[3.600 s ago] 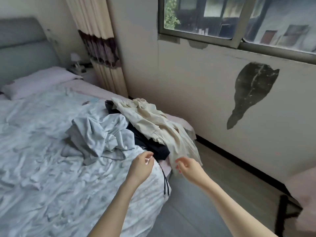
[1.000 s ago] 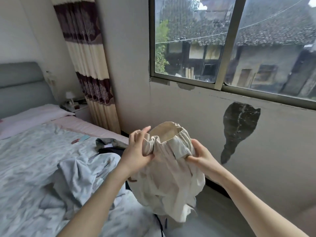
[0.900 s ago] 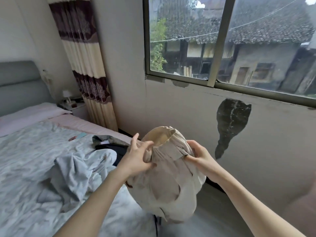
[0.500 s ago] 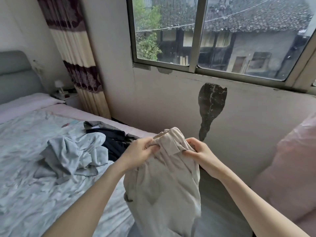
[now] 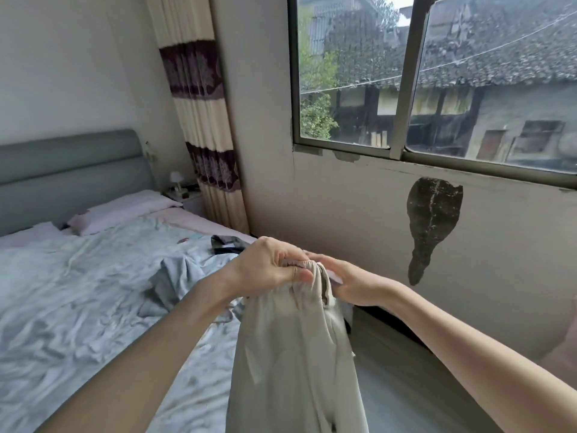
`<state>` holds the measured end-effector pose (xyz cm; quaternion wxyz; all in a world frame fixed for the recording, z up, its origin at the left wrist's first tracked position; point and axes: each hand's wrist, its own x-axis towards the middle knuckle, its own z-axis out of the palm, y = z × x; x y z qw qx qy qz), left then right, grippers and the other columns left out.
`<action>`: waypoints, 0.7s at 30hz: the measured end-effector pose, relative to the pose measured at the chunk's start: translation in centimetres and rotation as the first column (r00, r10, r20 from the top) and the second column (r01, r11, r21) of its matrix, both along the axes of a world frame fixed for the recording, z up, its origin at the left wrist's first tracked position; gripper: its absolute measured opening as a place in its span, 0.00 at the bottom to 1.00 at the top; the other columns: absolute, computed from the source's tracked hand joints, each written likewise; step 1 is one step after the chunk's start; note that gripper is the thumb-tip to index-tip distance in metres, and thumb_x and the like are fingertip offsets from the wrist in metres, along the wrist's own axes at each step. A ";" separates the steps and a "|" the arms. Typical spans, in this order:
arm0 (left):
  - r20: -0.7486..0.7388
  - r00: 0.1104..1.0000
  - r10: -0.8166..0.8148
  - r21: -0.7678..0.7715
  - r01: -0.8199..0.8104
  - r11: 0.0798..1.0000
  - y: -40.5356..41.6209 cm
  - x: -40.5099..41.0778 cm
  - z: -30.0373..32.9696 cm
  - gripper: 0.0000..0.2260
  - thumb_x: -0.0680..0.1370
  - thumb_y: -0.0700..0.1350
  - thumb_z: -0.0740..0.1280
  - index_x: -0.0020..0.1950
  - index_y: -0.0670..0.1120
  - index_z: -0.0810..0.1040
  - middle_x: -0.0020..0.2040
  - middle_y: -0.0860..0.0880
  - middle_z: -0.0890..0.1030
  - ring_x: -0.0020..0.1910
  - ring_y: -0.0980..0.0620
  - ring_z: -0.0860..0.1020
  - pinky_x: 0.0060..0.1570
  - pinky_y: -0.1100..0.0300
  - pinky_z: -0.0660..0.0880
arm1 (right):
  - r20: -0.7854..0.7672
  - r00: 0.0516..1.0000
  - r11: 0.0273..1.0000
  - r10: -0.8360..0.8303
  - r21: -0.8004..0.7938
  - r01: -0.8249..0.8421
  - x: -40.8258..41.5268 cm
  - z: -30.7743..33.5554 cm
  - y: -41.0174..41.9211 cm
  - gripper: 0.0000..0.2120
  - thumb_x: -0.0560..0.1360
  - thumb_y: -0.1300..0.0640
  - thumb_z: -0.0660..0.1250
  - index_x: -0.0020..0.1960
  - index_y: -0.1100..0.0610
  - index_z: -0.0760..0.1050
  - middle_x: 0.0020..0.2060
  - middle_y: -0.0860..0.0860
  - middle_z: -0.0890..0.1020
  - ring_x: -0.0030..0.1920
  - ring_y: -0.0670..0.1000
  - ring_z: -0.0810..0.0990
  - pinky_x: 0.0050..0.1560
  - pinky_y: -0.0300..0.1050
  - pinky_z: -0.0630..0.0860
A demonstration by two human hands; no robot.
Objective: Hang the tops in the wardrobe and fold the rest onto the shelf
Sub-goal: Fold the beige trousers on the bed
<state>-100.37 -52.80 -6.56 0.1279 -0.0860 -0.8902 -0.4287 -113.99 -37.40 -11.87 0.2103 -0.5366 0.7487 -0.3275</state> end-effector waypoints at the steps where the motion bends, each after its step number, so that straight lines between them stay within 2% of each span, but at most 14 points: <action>1: -0.006 1.000 0.020 -0.019 -0.020 1.000 -0.6 0.9 0.3 0.06 0.72 0.38 0.73 0.42 0.49 0.83 0.37 0.63 0.82 0.40 0.67 0.78 0.43 0.72 0.71 | -0.022 0.998 0.997 0.051 0.057 -0.050 0.7 0.1 -1.1 0.25 0.74 0.66 0.64 0.69 0.51 0.67 0.67 0.47 0.72 0.67 0.45 0.69 0.68 0.44 0.67; 3: -0.017 0.995 0.094 -0.049 -0.095 0.994 -1.9 2.7 0.8 0.11 0.72 0.38 0.74 0.40 0.56 0.81 0.35 0.63 0.81 0.38 0.67 0.78 0.42 0.72 0.71 | -0.042 0.991 0.967 0.125 0.231 -0.112 2.1 0.3 -2.6 0.19 0.73 0.59 0.67 0.63 0.55 0.72 0.55 0.46 0.79 0.55 0.41 0.75 0.57 0.44 0.73; 4: -0.020 0.990 0.138 -0.056 -0.139 0.989 -2.7 3.7 0.9 0.12 0.71 0.38 0.74 0.39 0.56 0.81 0.34 0.62 0.80 0.37 0.67 0.77 0.41 0.72 0.71 | -0.019 0.991 0.941 0.133 0.316 -0.121 2.7 0.2 -3.2 0.17 0.71 0.58 0.67 0.60 0.56 0.73 0.50 0.47 0.80 0.50 0.40 0.76 0.53 0.43 0.73; 6: -0.027 0.974 0.225 -0.057 -0.226 0.972 -4.3 5.6 0.8 0.11 0.71 0.37 0.73 0.37 0.54 0.80 0.33 0.60 0.79 0.35 0.66 0.76 0.40 0.72 0.70 | 0.016 0.995 0.895 0.103 0.435 -0.100 3.2 0.0 -4.0 0.16 0.71 0.59 0.69 0.58 0.58 0.74 0.51 0.50 0.80 0.53 0.45 0.76 0.55 0.43 0.72; 10: -0.069 0.929 0.365 -0.049 -0.368 0.928 -6.6 8.5 0.8 0.02 0.72 0.37 0.73 0.39 0.41 0.83 0.36 0.46 0.80 0.37 0.58 0.76 0.42 0.64 0.71 | -0.054 0.998 0.797 0.044 0.604 -0.002 3.2 -1.5 -4.6 0.17 0.70 0.47 0.72 0.53 0.56 0.77 0.47 0.47 0.78 0.51 0.49 0.76 0.53 0.42 0.72; 13: -0.147 0.885 0.442 -0.049 -0.453 0.890 -8.2 10.1 1.0 0.02 0.72 0.38 0.73 0.41 0.40 0.83 0.36 0.50 0.78 0.37 0.58 0.75 0.42 0.67 0.70 | -0.039 0.997 0.740 -0.060 0.668 0.071 3.8 -3.2 -5.8 0.20 0.70 0.46 0.71 0.55 0.58 0.77 0.47 0.51 0.78 0.49 0.51 0.78 0.51 0.46 0.79; 15: -0.152 0.862 0.483 -0.080 -0.498 0.864 -9.3 11.1 1.1 0.01 0.72 0.40 0.73 0.40 0.44 0.83 0.35 0.54 0.78 0.38 0.56 0.76 0.43 0.64 0.70 | -0.027 0.987 0.806 -0.156 0.574 0.143 3.6 -3.4 -6.4 0.17 0.70 0.49 0.71 0.52 0.61 0.79 0.46 0.57 0.82 0.48 0.54 0.82 0.48 0.48 0.81; 17: -0.128 0.856 0.501 -0.222 -0.517 0.827 -10.8 12.1 1.0 0.07 0.71 0.46 0.75 0.34 0.55 0.80 0.33 0.58 0.78 0.37 0.56 0.76 0.41 0.60 0.69 | -0.110 0.954 0.884 -0.280 0.359 0.300 2.5 -2.6 -6.4 0.13 0.69 0.52 0.70 0.43 0.63 0.80 0.36 0.55 0.82 0.39 0.52 0.82 0.42 0.47 0.80; 19: -0.088 0.837 0.540 -0.462 -0.514 0.723 -12.5 13.4 0.7 0.11 0.69 0.54 0.75 0.31 0.55 0.75 0.32 0.58 0.76 0.38 0.53 0.74 0.39 0.59 0.65 | -0.147 0.910 0.897 -0.388 0.168 0.409 1.6 -1.3 -6.5 0.11 0.67 0.55 0.71 0.36 0.65 0.78 0.29 0.53 0.78 0.32 0.50 0.77 0.34 0.43 0.74; 21: -0.049 0.810 0.584 -0.668 -0.461 0.584 -13.8 14.5 0.3 0.17 0.67 0.62 0.73 0.32 0.53 0.72 0.35 0.57 0.73 0.40 0.53 0.71 0.38 0.58 0.62 | -0.088 0.886 0.889 -0.456 0.011 0.459 1.3 -0.3 -6.9 0.12 0.67 0.57 0.72 0.36 0.67 0.77 0.28 0.52 0.74 0.31 0.49 0.71 0.33 0.42 0.68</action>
